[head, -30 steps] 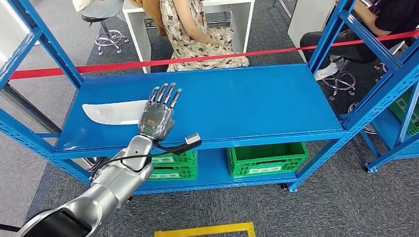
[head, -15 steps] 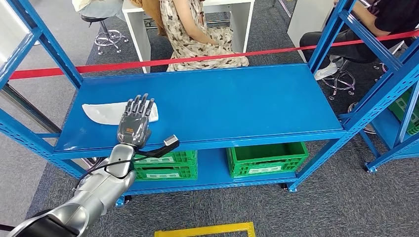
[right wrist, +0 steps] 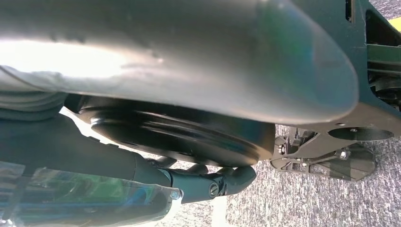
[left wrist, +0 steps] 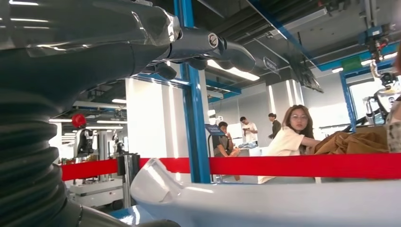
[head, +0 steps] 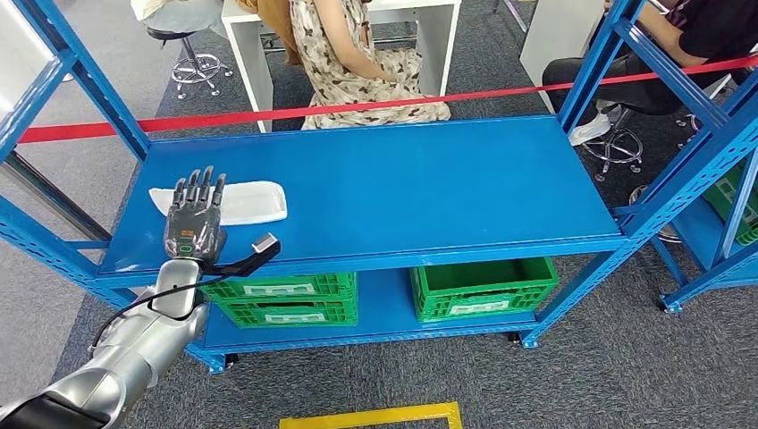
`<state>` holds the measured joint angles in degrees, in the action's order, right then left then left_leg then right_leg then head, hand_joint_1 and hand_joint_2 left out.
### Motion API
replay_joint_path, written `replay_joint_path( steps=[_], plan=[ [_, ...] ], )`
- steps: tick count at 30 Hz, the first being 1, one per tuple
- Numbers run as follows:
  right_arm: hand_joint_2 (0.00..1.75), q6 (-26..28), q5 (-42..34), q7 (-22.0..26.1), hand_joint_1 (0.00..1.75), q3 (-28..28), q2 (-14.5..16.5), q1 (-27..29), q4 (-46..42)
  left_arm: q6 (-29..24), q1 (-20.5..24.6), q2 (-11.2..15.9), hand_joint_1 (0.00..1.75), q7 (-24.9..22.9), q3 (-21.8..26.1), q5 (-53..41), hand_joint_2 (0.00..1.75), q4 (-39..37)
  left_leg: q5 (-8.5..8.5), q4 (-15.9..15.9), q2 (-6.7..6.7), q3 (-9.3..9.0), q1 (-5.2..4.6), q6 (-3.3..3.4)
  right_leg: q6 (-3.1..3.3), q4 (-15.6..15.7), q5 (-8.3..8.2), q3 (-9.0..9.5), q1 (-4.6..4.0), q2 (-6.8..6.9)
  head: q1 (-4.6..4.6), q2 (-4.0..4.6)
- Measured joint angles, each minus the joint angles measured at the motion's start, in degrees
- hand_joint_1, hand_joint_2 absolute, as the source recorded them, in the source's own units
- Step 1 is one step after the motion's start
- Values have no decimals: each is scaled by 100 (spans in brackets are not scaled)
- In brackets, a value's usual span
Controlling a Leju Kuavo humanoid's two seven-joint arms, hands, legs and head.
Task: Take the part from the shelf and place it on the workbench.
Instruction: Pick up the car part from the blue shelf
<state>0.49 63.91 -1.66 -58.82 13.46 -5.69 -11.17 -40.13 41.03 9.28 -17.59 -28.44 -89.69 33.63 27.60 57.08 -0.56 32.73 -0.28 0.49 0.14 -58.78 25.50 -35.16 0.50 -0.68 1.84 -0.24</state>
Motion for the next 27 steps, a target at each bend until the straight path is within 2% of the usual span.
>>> replay_joint_path(
  steps=[9,10,13,14,17,21,27],
  plan=[
    [0,4,34,71,0,0,0,2,0,0,-106,112,0,57,267,-5,175,38,1,0,-2,-1,0,-1,-2,1,2,0,0,1,1,0],
    [0,15,38,90,0,0,0,2,0,0,-112,115,9,97,315,-5,175,38,1,0,-2,-1,0,-1,-2,1,2,0,0,1,1,0],
    [0,79,46,168,0,0,2,3,0,0,-127,118,120,256,508,-2,175,15,1,0,-2,-1,0,-1,-2,1,2,0,0,1,1,0],
    [0,104,49,204,0,0,2,3,0,0,-127,117,148,295,569,15,175,-10,1,0,-2,-1,0,-1,-2,1,2,0,0,1,1,0],
    [0,175,52,339,0,0,3,4,0,0,-111,110,151,367,695,101,175,-162,1,0,-1,-2,0,-1,-2,1,2,0,0,0,1,0],
    [0,213,58,559,0,2,5,5,0,-2,-107,98,142,450,859,111,175,-346,1,0,-1,-2,0,-1,-2,1,2,0,0,0,-1,0],
    [0,253,102,697,0,28,7,7,0,-2,-109,97,151,507,1074,60,175,-463,1,0,-2,-2,0,-1,-2,1,2,0,0,1,0,0]
  ],
)
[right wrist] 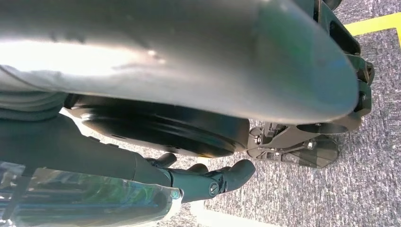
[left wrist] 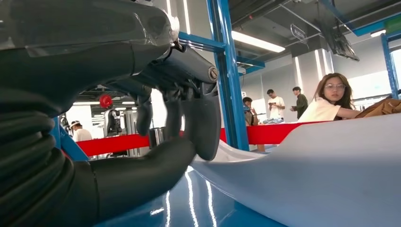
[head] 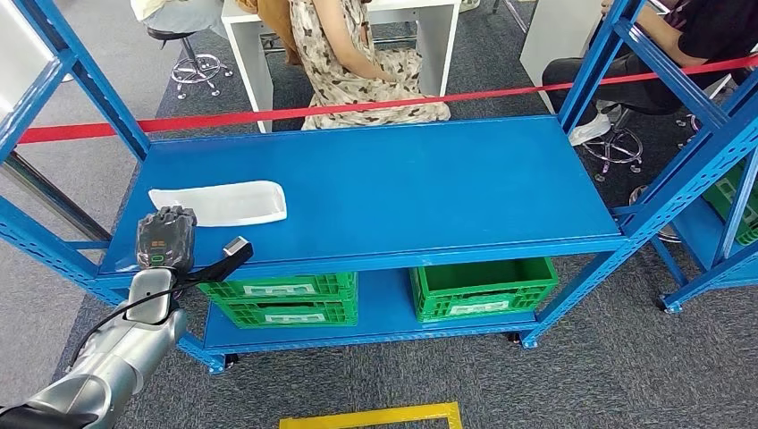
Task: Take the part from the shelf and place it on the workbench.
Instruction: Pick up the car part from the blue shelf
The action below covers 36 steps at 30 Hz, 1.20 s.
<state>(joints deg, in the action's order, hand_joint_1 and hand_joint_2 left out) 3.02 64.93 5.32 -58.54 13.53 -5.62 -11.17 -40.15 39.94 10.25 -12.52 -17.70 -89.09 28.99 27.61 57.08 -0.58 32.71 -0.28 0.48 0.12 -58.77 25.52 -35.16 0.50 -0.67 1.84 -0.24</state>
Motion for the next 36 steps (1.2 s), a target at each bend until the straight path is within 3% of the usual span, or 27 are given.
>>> replay_joint_path(
  steps=[7,11,13,14,17,18,22,36],
  plan=[
    [0,47,1,114,0,34,4,1,0,0,-1,-2,133,28,117,-63,175,-74,0,0,0,0,0,0,0,0,0,0,0,0,1,0],
    [0,48,2,161,0,40,4,1,1,0,-1,-3,142,32,131,-66,175,-96,0,0,0,0,0,0,0,0,0,0,0,0,0,0],
    [0,48,1,181,0,42,4,1,0,0,-1,-4,138,45,152,-66,175,-99,0,0,0,0,0,0,0,0,0,0,0,0,1,0],
    [0,48,1,190,0,43,4,1,0,0,-1,-4,127,50,162,-66,175,-99,0,0,0,0,0,0,0,0,0,0,0,0,0,0],
    [0,48,1,201,0,45,4,1,1,0,-1,-4,26,55,189,-68,175,-99,0,0,0,0,0,0,0,0,0,0,0,0,1,0],
    [0,48,2,201,0,46,5,1,1,0,-2,-4,3,55,195,-72,175,-99,0,0,0,0,0,0,0,0,0,0,0,0,1,0],
    [0,32,16,169,0,51,6,1,2,0,-22,-7,0,60,198,-81,0,-59,0,0,0,0,0,0,0,0,0,0,0,0,1,0],
    [0,-50,18,46,0,51,10,1,2,0,-54,-22,0,127,184,-81,0,99,0,0,0,0,0,0,0,0,0,0,0,0,0,0]
  ],
)
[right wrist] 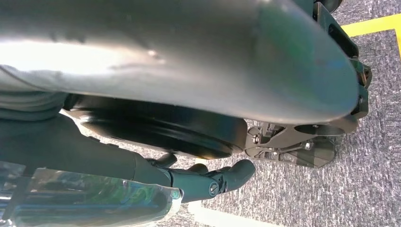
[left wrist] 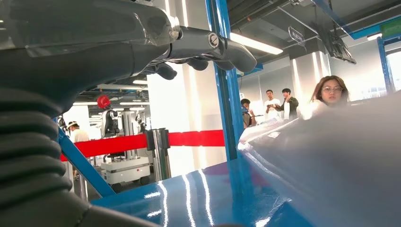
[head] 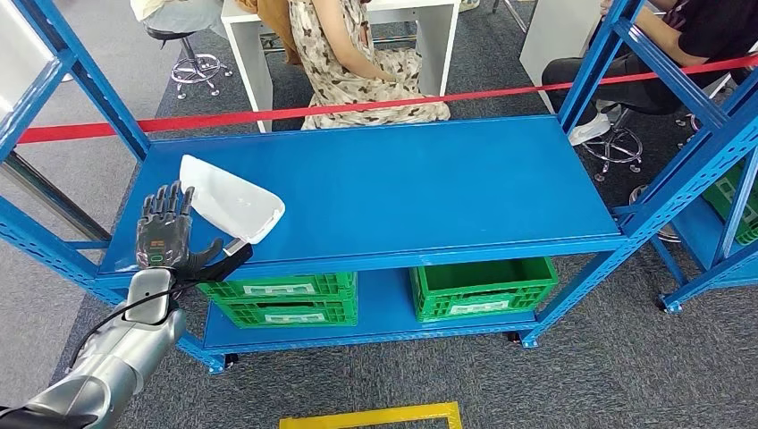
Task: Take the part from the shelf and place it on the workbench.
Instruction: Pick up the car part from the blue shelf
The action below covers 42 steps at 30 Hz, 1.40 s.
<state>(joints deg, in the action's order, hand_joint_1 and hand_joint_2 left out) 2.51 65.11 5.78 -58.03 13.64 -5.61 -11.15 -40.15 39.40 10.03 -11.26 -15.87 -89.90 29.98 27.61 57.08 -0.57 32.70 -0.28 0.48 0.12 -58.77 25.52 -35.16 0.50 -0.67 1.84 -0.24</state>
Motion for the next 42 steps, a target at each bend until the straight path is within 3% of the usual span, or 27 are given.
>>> replay_joint_path(
  steps=[37,41,42],
  plan=[
    [0,155,24,413,0,13,87,-23,0,7,630,-363,0,443,-85,41,0,-1148,0,0,0,-1,0,0,0,0,0,1,0,0,0,0],
    [0,154,27,420,0,15,90,-33,0,53,638,-411,0,540,-87,12,175,-1151,0,0,0,-1,0,0,0,0,0,1,0,-1,1,0],
    [0,154,27,420,0,16,90,-34,0,61,643,-428,0,564,-88,7,175,-1151,0,0,0,-1,0,0,0,0,0,1,0,-1,1,0]
  ],
)
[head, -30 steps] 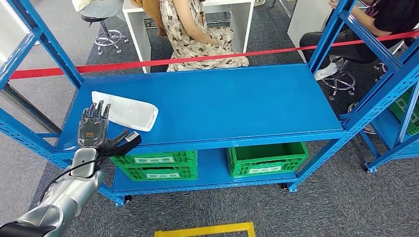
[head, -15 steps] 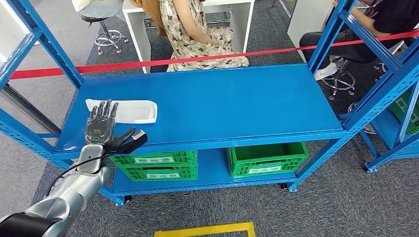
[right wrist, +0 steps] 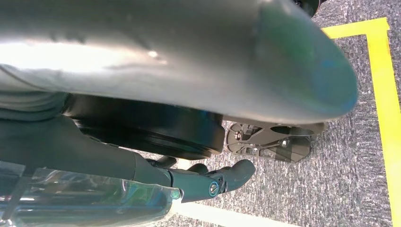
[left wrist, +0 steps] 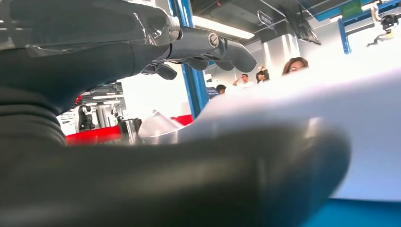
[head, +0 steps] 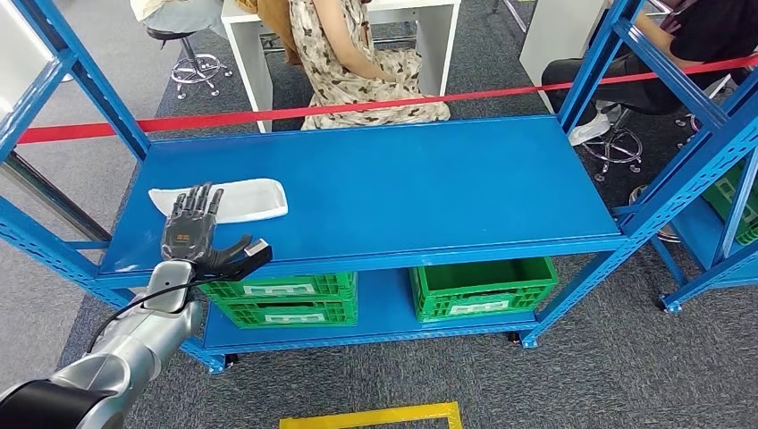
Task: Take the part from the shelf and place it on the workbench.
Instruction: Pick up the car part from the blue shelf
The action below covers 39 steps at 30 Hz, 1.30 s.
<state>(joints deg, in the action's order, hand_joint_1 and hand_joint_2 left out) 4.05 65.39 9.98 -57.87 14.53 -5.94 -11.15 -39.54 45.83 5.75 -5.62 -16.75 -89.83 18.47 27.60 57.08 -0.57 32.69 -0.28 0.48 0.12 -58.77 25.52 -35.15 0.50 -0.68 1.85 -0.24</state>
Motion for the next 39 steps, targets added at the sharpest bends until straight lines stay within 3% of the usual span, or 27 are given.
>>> replay_joint_path(
  steps=[10,30,31,34,35,39],
  plan=[
    [0,-1,-1,1,0,2,0,-3,0,31,40,-210,0,89,-274,-7,175,-2,0,0,0,0,0,0,0,0,0,0,0,-1,-1,0],
    [0,13,-8,108,0,2,1,7,0,110,132,-277,0,32,-465,-7,175,-46,0,0,0,-1,0,0,0,0,0,3,0,-1,-1,0],
    [0,13,-5,116,0,3,1,7,0,111,132,-276,35,25,-477,-5,175,-47,0,0,0,-1,0,0,0,0,0,3,0,-1,-1,0],
    [0,13,5,121,0,7,1,10,0,119,125,-263,165,4,-488,24,175,-57,0,-1,0,-2,0,0,0,0,0,5,0,-1,-1,0],
    [0,14,10,121,0,8,1,12,0,125,117,-252,174,0,-489,37,175,-66,0,-1,0,-2,1,0,0,0,0,5,0,-1,-1,0],
    [0,50,44,128,0,24,2,19,0,146,45,-173,175,-2,-480,71,175,-87,0,-1,-1,-3,1,0,0,-1,0,5,0,0,0,0]
  ],
)
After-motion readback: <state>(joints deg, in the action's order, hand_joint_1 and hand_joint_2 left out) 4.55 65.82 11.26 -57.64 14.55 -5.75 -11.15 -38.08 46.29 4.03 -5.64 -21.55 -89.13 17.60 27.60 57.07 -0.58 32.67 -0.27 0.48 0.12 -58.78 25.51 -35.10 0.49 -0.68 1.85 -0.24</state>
